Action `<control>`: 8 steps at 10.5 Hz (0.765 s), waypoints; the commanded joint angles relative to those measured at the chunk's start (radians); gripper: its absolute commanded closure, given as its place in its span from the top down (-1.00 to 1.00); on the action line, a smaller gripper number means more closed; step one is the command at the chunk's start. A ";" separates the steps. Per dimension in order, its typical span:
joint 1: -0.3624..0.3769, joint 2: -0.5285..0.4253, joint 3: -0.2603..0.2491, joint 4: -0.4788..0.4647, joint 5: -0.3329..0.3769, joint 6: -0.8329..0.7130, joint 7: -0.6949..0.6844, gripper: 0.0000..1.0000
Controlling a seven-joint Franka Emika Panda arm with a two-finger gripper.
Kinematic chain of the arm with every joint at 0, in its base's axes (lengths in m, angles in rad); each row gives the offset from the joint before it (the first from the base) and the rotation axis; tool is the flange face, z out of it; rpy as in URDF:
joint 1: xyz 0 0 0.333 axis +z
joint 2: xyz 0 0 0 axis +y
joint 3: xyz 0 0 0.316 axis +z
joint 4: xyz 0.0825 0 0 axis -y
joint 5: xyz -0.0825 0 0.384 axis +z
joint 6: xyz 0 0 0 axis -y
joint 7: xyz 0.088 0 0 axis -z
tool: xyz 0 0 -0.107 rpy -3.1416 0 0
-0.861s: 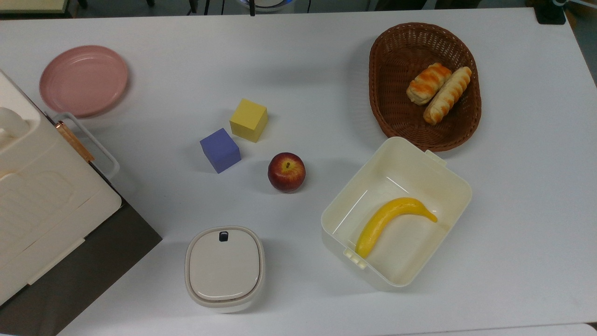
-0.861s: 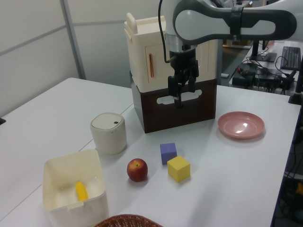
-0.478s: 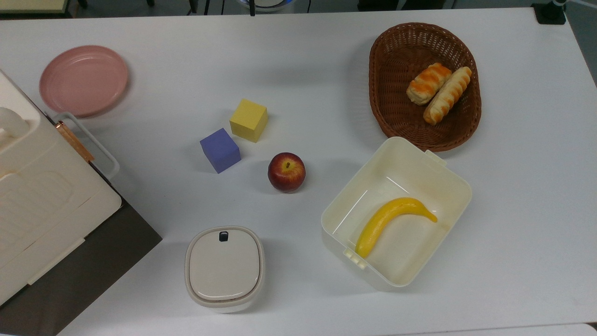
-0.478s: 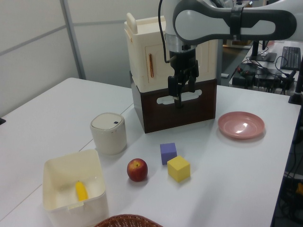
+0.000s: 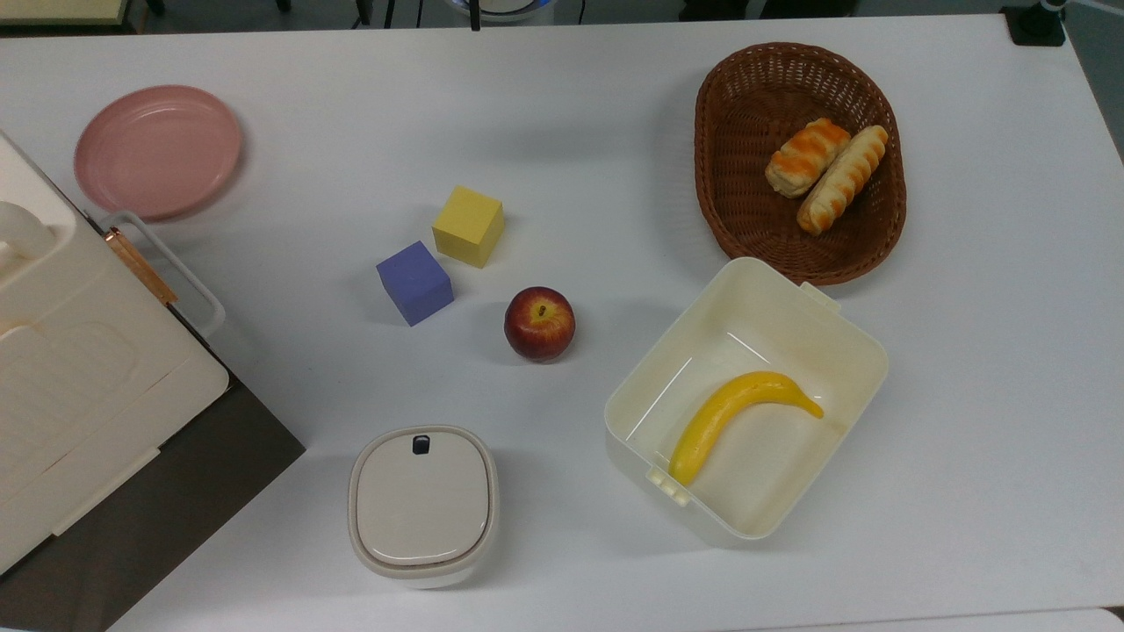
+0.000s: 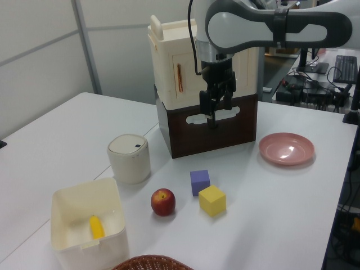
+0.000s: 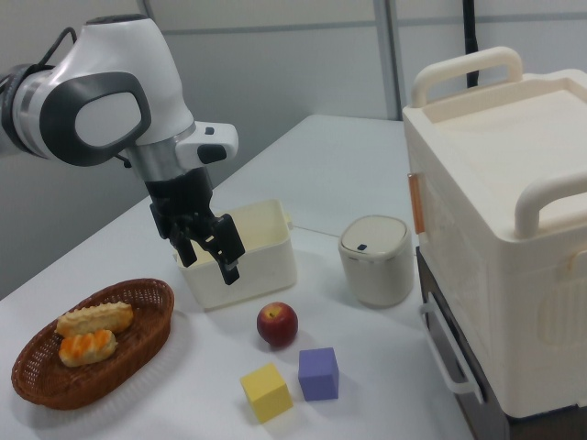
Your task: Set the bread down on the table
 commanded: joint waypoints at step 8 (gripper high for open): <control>0.128 0.035 0.013 -0.006 0.051 0.032 0.026 1.00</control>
